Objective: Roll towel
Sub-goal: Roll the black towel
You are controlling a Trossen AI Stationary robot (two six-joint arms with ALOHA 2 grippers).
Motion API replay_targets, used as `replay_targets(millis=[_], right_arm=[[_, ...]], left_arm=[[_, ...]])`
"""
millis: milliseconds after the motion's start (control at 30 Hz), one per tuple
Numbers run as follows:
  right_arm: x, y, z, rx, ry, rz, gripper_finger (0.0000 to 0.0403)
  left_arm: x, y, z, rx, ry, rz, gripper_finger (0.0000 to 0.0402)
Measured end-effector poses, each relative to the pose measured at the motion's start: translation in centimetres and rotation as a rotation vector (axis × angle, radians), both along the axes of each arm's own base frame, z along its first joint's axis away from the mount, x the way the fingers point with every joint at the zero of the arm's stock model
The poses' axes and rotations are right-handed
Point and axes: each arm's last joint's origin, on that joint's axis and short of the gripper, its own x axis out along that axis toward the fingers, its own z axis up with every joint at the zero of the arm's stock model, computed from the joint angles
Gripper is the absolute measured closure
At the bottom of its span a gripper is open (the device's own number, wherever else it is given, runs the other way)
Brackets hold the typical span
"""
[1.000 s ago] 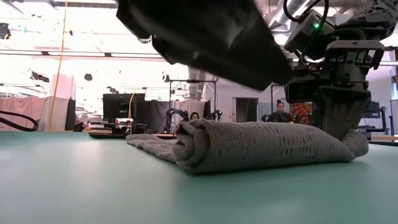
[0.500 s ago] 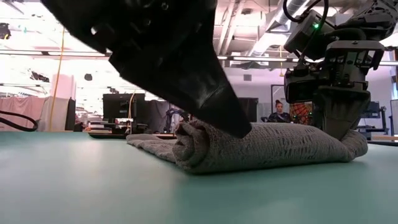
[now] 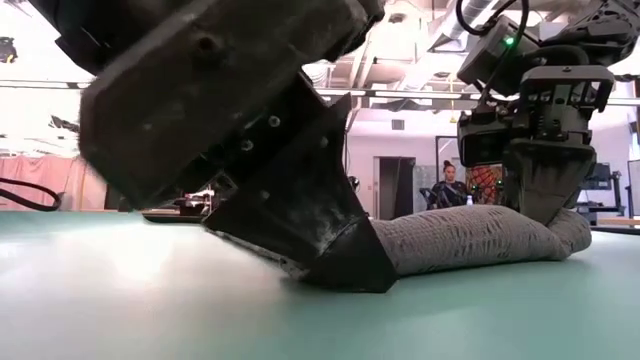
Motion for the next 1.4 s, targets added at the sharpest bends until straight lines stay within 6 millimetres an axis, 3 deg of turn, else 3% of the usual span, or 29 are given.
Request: replay_targets(millis=[233,300,567,733,900,1033,1167,1400], right_arm=[[0.2,0.3,0.1,-0.024,-0.033,0.009,0.033],[0.2,0.3,0.1,-0.025,-0.034,0.009,0.031],[-0.1,-0.1,0.8,0.031,-0.058,0.056,0.0228],[-0.8,-0.3,2.9,0.011,-0.164,0.097,0.0205],[-2.4,0.1,5.5,-0.061,-0.293,0.164,0.0203],[-3.6,1.6,7.2,-0.143,-0.443,0.323,0.0202],[-4.5,4.3,7.3,-0.29,-0.57,0.575,0.0202],[-4.2,7.2,5.7,-0.646,-0.598,0.63,0.0202]], left_arm=[[0.0,0.3,-0.1,-0.047,0.019,0.028,0.0365],[0.0,0.2,-0.1,-0.05,0.016,0.032,0.0386],[0.5,-0.3,0.5,-0.095,-0.043,-0.016,0.0388],[0.5,-0.4,0.7,-0.14,-0.065,-0.045,0.039],[-0.2,0.2,-0.1,-0.279,-0.201,-0.08,0.039],[-1.6,1.5,-0.8,-0.401,-0.297,-0.048,0.039],[-2.4,2.5,-1.6,-0.51,-0.336,0.005,0.0391],[-2.5,2.8,-1.6,-0.539,-0.362,0.013,0.0389]])
